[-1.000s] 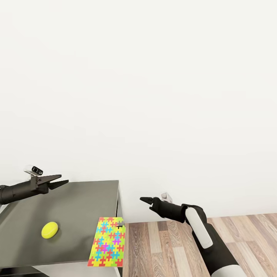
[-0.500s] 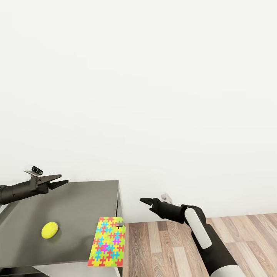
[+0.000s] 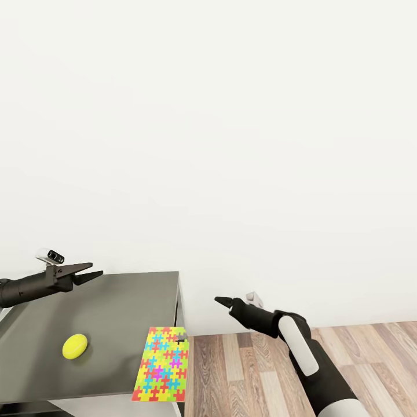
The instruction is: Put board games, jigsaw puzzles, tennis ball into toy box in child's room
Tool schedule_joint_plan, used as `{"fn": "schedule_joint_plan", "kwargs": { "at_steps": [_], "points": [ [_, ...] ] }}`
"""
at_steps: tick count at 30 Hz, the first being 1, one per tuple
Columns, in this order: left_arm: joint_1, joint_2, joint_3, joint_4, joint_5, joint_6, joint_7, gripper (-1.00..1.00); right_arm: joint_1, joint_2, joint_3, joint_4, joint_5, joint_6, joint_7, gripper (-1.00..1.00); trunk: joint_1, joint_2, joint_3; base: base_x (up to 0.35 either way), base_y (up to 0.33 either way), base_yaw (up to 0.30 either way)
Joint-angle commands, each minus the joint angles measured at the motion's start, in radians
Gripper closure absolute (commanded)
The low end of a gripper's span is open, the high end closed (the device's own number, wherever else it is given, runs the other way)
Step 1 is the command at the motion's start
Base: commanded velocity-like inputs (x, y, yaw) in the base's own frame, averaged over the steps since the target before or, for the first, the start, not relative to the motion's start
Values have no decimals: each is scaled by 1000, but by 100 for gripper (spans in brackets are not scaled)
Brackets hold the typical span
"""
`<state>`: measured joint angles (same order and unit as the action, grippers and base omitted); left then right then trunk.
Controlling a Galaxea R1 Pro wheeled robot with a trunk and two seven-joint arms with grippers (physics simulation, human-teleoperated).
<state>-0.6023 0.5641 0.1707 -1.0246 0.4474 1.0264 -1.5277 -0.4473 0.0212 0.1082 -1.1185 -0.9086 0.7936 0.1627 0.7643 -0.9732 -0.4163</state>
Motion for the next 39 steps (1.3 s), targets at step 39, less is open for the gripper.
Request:
{"fn": "schedule_joint_plan", "kwargs": {
  "at_steps": [39],
  "points": [
    [0,0,-2,2,0,11,-3,-100,-8,50,13,303,-9,-5,77,-100,0,-1,-1,0,0,0]
  ]
}}
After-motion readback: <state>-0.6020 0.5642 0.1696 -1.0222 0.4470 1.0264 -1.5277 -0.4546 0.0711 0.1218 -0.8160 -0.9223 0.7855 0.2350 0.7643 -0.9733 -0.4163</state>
